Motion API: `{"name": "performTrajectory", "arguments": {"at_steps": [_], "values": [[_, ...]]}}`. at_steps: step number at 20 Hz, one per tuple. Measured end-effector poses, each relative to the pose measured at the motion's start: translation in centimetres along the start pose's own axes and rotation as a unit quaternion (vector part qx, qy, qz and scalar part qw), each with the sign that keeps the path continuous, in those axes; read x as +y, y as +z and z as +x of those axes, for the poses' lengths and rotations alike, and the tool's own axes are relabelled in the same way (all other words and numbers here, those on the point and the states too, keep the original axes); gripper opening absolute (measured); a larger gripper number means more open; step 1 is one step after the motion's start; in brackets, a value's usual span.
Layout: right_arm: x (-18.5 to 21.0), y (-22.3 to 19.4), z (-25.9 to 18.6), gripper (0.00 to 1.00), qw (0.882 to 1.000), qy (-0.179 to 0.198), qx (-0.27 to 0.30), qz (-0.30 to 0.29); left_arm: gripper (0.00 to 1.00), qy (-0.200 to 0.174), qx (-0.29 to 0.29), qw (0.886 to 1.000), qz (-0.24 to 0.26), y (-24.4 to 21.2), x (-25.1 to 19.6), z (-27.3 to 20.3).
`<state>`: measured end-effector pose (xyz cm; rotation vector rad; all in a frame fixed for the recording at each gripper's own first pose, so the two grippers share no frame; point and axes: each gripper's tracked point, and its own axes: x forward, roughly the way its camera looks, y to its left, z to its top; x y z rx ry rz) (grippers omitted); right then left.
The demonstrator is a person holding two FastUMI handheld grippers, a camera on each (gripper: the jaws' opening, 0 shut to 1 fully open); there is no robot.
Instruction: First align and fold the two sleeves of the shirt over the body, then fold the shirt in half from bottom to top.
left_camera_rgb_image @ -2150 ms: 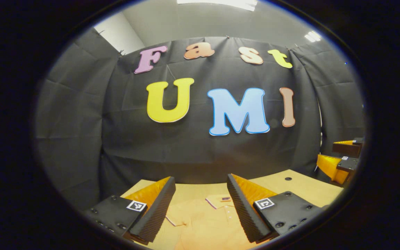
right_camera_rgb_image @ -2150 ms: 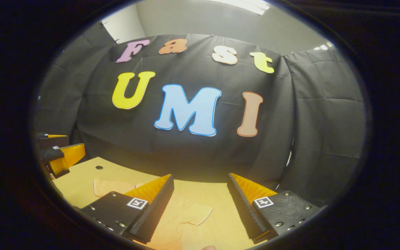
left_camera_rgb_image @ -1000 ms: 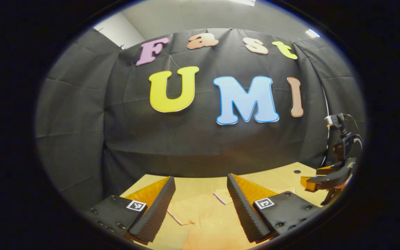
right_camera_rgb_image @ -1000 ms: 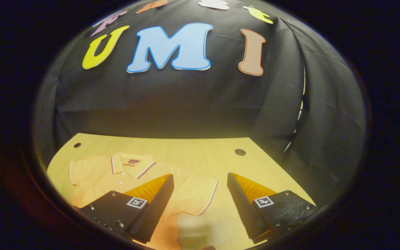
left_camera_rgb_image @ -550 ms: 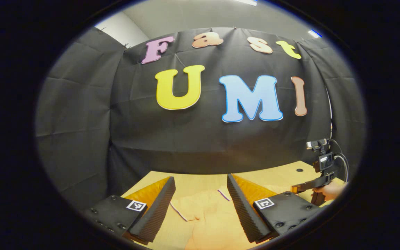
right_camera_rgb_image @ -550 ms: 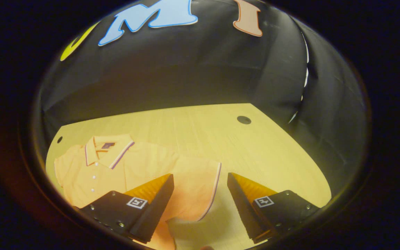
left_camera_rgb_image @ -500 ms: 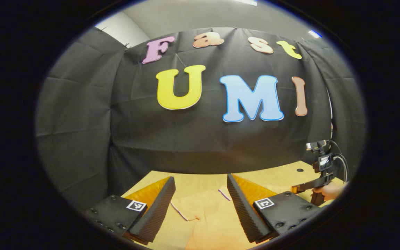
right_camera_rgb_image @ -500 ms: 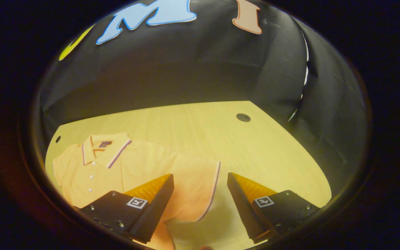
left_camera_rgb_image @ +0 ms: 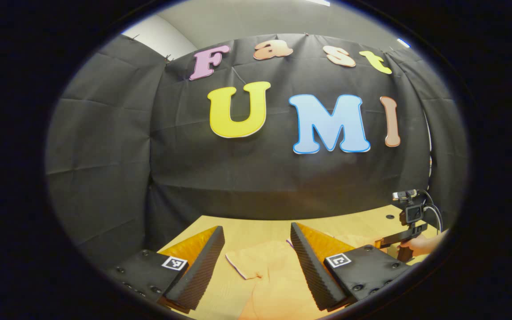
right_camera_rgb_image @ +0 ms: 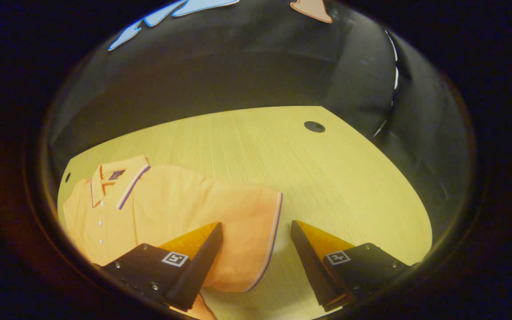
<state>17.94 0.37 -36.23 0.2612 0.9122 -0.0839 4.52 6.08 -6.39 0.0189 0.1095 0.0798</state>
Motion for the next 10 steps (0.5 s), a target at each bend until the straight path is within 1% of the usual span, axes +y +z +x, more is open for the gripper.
{"name": "performTrajectory", "arguments": {"at_steps": [1, 2, 4, 6, 7, 9, 10], "values": [[0.2, -0.1, -0.1, 0.95, 1.0, 0.005, -0.001, -0.001, 0.98, 0.002, 0.0, 1.0, 0.0, 0.0, 0.0, 0.0], [0.3, 0.0, -0.1, 0.91, 1.0, 0.009, -0.001, -0.001, 0.98, 0.004, 0.001, 1.0, 0.001, -0.1, -0.1, -0.1], [0.8, -0.1, -0.2, 0.81, 1.0, 0.017, 0.001, 0.003, 0.96, 0.008, 0.0, 1.0, 0.001, -0.1, 0.2, -0.6], [0.8, -0.1, 0.0, 0.58, 1.0, 0.02, -0.002, 0.006, 0.96, 0.012, 0.0, 1.0, 0.003, 0.1, 0.0, -0.8], [0.8, -0.2, 0.0, 0.44, 1.0, 0.022, -0.001, 0.009, 0.96, 0.015, -0.001, 1.0, 0.005, 0.2, 0.1, -1.1], [0.9, -0.2, -0.2, 0.2, 1.0, 0.023, -0.002, 0.02, 0.98, 0.021, -0.002, 1.0, 0.006, 0.2, 0.6, -1.7], [0.7, 0.0, -0.3, 0.2, 1.0, 0.019, -0.003, 0.019, 0.98, 0.025, -0.002, 1.0, 0.006, 0.2, 0.9, -1.9]]}}
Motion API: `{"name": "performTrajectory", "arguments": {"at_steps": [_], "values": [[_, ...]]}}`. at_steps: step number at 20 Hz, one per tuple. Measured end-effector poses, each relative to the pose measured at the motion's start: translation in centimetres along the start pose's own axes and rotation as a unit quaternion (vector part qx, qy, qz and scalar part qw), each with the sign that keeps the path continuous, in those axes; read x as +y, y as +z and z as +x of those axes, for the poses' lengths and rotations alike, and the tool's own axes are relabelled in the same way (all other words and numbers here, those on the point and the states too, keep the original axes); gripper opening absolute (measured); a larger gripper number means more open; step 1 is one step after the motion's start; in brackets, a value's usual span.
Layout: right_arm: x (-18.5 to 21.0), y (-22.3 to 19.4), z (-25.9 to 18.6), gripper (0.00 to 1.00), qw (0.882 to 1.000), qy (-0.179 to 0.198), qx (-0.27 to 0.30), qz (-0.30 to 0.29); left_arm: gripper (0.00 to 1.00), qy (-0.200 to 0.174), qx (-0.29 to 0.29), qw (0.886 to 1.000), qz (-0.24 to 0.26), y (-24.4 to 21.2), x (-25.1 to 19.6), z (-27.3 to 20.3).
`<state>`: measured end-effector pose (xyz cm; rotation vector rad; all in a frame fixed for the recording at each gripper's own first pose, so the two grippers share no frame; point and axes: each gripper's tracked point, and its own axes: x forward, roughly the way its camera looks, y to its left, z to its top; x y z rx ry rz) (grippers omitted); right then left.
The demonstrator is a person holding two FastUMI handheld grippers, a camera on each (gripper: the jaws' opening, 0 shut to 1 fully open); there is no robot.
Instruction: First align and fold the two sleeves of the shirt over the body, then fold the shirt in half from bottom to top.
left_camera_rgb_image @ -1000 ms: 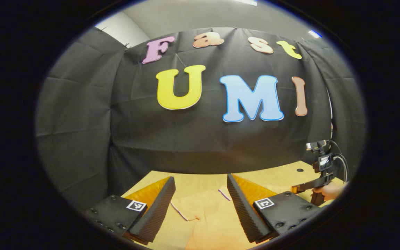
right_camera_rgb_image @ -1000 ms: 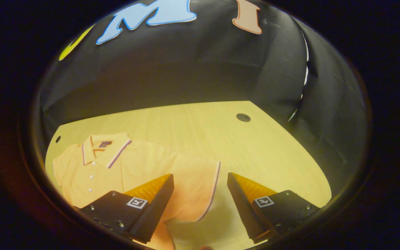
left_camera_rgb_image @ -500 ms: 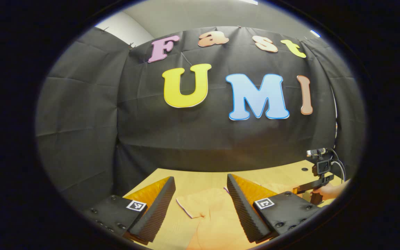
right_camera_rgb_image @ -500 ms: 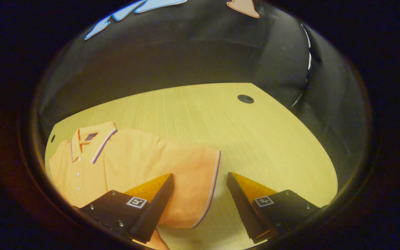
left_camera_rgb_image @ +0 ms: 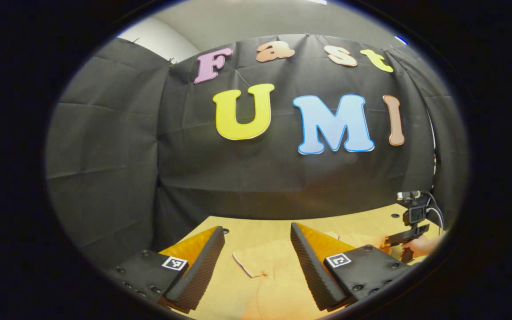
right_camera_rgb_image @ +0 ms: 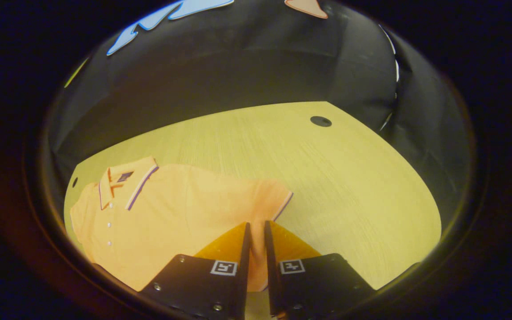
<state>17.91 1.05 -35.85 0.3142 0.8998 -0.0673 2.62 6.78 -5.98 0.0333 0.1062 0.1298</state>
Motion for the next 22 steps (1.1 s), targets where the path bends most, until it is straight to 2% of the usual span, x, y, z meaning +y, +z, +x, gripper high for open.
{"name": "performTrajectory", "arguments": {"at_steps": [1, 5, 9, 16, 22], "values": [[0.1, -0.3, 0.5, 0.05, 1.0, 0.001, 0.001, 0.002, 0.98, 0.004, 0.0, 1.0, -0.001, -0.1, 0.3, -0.2], [0.3, 0.0, -0.2, 0.04, 1.0, 0.002, -0.003, -0.017, 0.98, 0.018, 0.004, 1.0, -0.008, -0.1, 1.4, -1.2], [1.0, 1.3, -1.7, 0.04, 0.998, 0.006, -0.033, -0.046, 0.98, 0.028, 0.001, 1.0, -0.011, -0.4, 2.6, -1.8], [5.1, 4.4, -5.8, 0.04, 0.992, 0.045, -0.092, -0.08, 0.98, 0.022, 0.0, 0.999, -0.023, -0.8, 2.5, -0.8], [9.2, 3.7, -7.2, 0.04, 0.985, 0.063, -0.1, -0.129, 0.98, 0.015, 0.006, 0.999, -0.032, -1.9, 3.6, -0.3]]}}
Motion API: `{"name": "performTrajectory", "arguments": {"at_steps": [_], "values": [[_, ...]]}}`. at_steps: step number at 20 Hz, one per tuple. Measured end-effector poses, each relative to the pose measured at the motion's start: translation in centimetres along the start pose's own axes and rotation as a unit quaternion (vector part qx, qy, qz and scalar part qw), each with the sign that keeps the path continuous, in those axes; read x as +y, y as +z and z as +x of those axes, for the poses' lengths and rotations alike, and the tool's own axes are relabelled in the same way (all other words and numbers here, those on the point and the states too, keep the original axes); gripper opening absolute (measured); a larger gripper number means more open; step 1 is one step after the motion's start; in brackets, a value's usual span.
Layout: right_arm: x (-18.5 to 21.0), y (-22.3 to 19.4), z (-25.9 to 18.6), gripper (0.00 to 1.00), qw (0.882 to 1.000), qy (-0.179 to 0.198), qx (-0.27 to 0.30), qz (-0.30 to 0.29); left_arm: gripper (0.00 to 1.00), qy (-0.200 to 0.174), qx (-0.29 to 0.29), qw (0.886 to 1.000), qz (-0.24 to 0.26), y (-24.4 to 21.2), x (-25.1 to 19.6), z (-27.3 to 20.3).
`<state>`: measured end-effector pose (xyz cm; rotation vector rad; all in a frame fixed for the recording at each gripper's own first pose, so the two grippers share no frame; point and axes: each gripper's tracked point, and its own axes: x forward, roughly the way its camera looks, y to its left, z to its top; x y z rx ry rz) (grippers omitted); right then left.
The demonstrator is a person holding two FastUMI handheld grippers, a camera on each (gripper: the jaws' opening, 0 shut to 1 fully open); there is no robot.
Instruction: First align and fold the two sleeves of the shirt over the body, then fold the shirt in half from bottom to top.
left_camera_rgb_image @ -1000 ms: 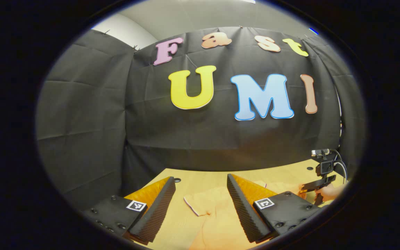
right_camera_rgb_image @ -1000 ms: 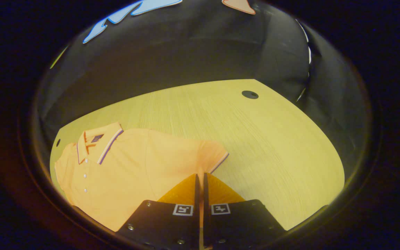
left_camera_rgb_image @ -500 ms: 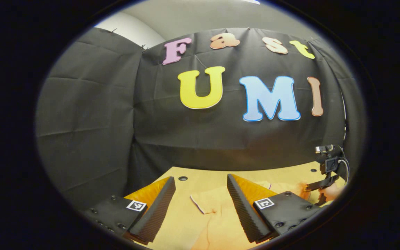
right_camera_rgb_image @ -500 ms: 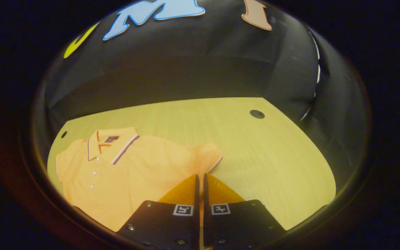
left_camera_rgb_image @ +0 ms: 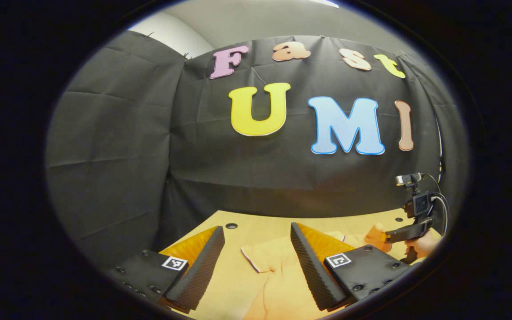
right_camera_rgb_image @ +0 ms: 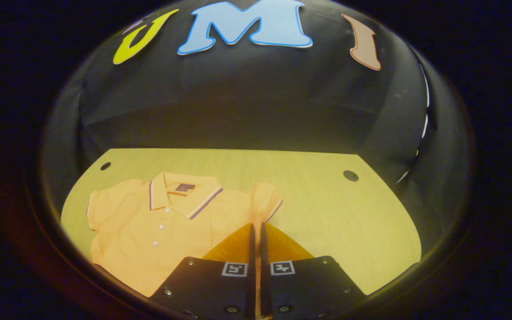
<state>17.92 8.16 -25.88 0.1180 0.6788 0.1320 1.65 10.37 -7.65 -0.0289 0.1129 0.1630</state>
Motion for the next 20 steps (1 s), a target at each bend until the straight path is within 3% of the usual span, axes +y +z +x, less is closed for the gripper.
{"name": "performTrajectory", "arguments": {"at_steps": [5, 11, 20], "values": [[2.6, -0.6, 0.0, 0.04, 1.0, 0.003, 0.008, -0.024, 0.98, -0.025, 0.013, 1.0, -0.001, -0.8, 1.8, 2.7], [4.4, -2.3, 0.6, 0.07, 0.999, -0.001, 0.039, -0.027, 0.99, -0.098, 0.02, 0.995, 0.019, -1.6, 2.2, 7.1], [4.4, -2.3, -1.4, 0.18, 0.999, -0.004, 0.037, -0.011, 0.98, -0.107, 0.045, 0.993, 0.011, -4.1, 1.7, 11.4]]}}
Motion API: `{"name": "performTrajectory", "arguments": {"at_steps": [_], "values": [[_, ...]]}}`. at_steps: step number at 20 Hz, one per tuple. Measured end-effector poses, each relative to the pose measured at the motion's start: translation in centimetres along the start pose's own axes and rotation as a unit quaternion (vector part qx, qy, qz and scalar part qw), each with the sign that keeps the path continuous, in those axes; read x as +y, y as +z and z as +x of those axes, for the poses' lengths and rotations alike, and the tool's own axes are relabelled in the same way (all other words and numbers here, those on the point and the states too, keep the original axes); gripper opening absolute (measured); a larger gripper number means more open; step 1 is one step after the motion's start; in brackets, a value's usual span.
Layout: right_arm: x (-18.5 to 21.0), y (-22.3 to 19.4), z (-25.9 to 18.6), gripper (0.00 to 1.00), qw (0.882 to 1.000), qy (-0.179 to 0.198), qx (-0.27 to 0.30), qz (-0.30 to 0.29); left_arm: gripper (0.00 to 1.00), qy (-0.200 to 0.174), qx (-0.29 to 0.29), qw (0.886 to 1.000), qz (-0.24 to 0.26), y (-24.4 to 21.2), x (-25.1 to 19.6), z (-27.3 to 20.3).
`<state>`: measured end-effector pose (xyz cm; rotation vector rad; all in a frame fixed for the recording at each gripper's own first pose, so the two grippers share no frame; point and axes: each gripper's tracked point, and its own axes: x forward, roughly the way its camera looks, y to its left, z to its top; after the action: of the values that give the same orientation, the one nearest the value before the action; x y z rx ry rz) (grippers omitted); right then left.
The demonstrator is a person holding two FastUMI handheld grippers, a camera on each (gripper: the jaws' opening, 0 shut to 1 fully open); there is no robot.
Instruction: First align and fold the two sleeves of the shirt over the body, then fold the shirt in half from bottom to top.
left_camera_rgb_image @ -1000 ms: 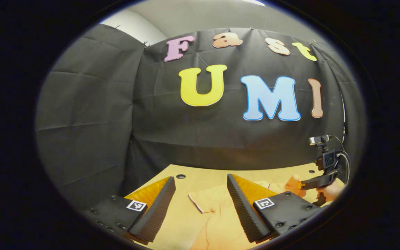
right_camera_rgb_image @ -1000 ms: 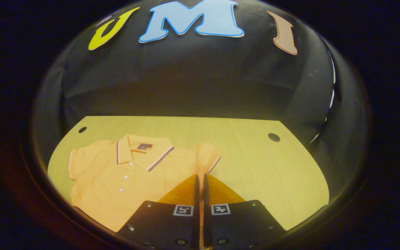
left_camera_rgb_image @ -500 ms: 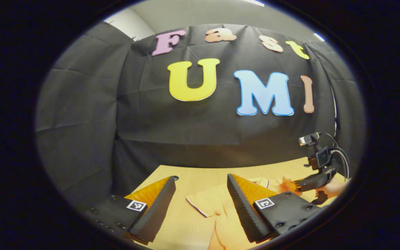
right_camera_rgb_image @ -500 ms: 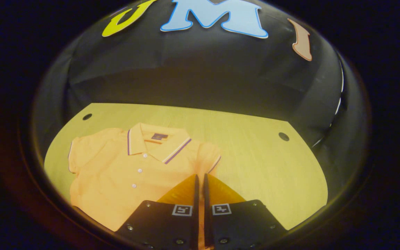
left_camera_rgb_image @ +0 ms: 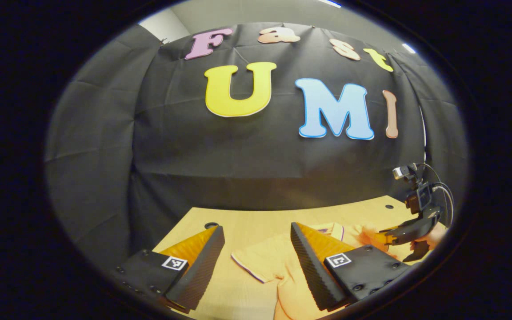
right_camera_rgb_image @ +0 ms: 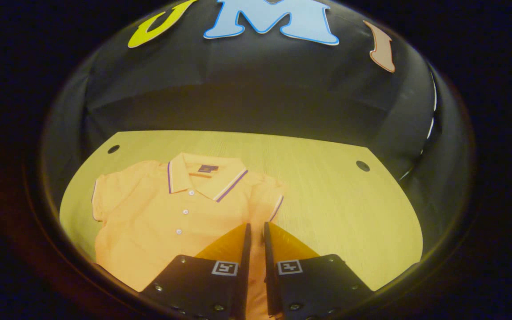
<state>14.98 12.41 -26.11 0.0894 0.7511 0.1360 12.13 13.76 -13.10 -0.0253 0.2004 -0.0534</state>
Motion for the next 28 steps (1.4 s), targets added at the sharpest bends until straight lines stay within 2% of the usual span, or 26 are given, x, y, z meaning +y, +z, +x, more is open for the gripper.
{"name": "performTrajectory", "arguments": {"at_steps": [1, 3, 4, 5, 6, 7, 8, 9, 11, 20, 26, 28], "values": [[0.1, 0.1, -0.3, 0.21, 1.0, 0.004, -0.003, 0.002, 0.97, 0.002, 0.001, 1.0, -0.003, -0.1, -0.2, 0.3], [0.3, 0.1, -0.8, 0.41, 1.0, 0.01, -0.003, 0.002, 0.96, 0.005, 0.001, 1.0, -0.006, -0.4, -0.3, 1.0], [0.5, 0.2, -1.2, 0.44, 1.0, 0.014, -0.005, 0.001, 0.97, 0.009, 0.003, 1.0, -0.004, -0.5, -0.2, 1.3], [0.7, 0.4, -1.8, 0.57, 1.0, 0.018, -0.011, 0.002, 0.97, 0.014, 0.003, 1.0, -0.003, -0.6, -0.1, 1.6], [0.9, 0.8, -2.5, 0.62, 1.0, 0.022, -0.02, 0.002, 0.97, 0.016, 0.004, 1.0, -0.002, -0.8, -0.1, 2.0], [1.2, 1.2, -3.3, 0.75, 0.999, 0.025, -0.029, 0.001, 0.98, 0.019, 0.007, 1.0, -0.002, -1.0, 0.0, 2.5], [1.4, 1.7, -4.3, 0.78, 0.999, 0.028, -0.039, -0.001, 0.98, 0.021, 0.011, 1.0, -0.004, -1.5, 0.1, 2.9], [1.6, 2.0, -5.2, 0.87, 0.998, 0.03, -0.05, -0.003, 0.98, 0.023, 0.014, 1.0, -0.006, -1.8, 0.3, 3.4], [2.1, 2.6, -7.2, 0.94, 0.997, 0.03, -0.07, -0.009, 0.98, 0.028, 0.028, 0.999, -0.009, -3.0, 0.5, 4.5], [2.6, 3.6, -16.3, 0.95, 0.991, 0.033, -0.124, 0.027, 0.97, 0.048, 0.101, 0.993, -0.048, -10.5, 2.0, 10.0], [1.8, 2.1, -20.4, 0.95, 0.99, 0.01, -0.122, 0.071, 0.94, 0.07, 0.157, 0.982, -0.081, -15.7, 4.1, 13.9], [1.7, 1.7, -21.3, 0.95, 0.989, 0.005, -0.122, 0.078, 0.95, 0.08, 0.18, 0.978, -0.075, -17.6, 4.7, 14.5]]}}
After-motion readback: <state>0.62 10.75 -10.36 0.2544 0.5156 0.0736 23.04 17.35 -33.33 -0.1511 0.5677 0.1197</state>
